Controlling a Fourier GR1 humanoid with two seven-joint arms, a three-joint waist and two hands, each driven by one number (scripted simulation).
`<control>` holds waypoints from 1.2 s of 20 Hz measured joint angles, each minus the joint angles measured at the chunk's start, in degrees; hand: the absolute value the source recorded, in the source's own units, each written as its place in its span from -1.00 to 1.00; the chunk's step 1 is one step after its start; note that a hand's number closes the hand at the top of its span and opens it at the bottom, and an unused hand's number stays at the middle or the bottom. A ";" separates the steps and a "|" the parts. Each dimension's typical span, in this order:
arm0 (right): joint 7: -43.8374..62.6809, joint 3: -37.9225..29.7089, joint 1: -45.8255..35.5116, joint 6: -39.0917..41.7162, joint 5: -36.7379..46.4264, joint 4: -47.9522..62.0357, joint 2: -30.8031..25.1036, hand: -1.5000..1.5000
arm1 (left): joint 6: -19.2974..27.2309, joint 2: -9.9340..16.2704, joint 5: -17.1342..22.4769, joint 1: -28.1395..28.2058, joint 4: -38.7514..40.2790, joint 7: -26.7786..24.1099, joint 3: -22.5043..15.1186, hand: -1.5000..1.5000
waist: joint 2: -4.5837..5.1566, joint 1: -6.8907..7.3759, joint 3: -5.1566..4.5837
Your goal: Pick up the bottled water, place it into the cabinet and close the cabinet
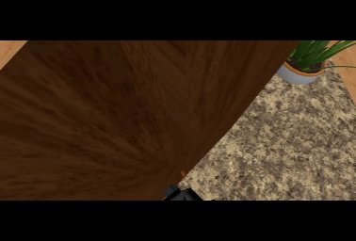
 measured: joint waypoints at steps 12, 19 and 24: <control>4.04 -13.75 -30.58 -7.23 -19.83 13.31 2.11 1.00 | -6.42 1.80 9.66 2.50 2.35 3.00 8.94 -1.00 | -0.98 -0.34 -0.27; 1.51 -26.32 -39.67 -1.10 -28.37 25.05 1.89 1.00 | -9.71 1.23 13.47 3.41 3.73 4.78 13.82 -1.00 | -1.08 -0.62 -0.28; -0.28 -31.69 -45.51 3.54 -30.61 34.81 1.67 1.00 | -10.18 0.71 15.38 3.03 3.34 7.02 16.17 -1.00 | -1.19 -0.67 -0.28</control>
